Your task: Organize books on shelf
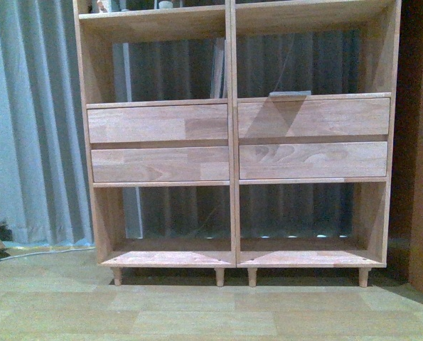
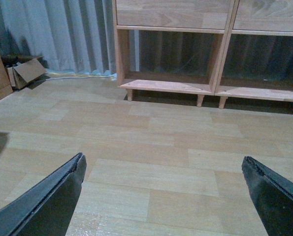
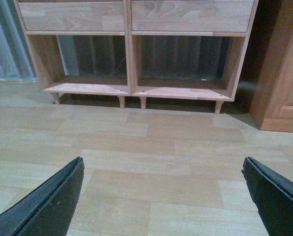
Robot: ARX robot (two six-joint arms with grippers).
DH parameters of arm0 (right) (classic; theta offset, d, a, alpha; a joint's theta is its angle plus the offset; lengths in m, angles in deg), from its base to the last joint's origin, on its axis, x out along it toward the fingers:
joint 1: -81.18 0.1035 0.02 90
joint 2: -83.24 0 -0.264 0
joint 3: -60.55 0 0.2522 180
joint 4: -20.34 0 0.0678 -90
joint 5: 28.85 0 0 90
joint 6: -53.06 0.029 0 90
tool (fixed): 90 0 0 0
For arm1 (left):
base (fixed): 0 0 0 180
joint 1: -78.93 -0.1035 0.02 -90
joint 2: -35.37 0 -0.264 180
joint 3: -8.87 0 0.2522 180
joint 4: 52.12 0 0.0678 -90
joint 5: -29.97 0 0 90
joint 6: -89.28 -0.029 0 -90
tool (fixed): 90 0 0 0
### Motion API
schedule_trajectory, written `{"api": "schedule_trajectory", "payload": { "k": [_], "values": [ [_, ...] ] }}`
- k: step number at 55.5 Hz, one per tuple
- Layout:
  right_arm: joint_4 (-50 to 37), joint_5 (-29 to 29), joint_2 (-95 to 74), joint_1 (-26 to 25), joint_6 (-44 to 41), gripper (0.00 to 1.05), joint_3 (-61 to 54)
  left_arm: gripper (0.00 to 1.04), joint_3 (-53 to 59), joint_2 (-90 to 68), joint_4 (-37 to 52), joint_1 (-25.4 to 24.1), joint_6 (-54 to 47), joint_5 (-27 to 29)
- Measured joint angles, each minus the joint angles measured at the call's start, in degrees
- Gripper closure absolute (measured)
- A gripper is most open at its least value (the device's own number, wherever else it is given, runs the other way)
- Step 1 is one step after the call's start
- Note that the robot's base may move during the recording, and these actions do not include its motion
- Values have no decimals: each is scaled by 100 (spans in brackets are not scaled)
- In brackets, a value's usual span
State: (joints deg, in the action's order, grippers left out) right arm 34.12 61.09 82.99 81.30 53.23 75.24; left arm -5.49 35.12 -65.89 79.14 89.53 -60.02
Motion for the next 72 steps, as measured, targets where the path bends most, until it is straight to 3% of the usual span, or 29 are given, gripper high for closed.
{"api": "schedule_trajectory", "payload": {
  "k": [72],
  "values": [
    [0,2,0,0,0,7,0,7,-2,0,0,0,0,0]
  ]
}}
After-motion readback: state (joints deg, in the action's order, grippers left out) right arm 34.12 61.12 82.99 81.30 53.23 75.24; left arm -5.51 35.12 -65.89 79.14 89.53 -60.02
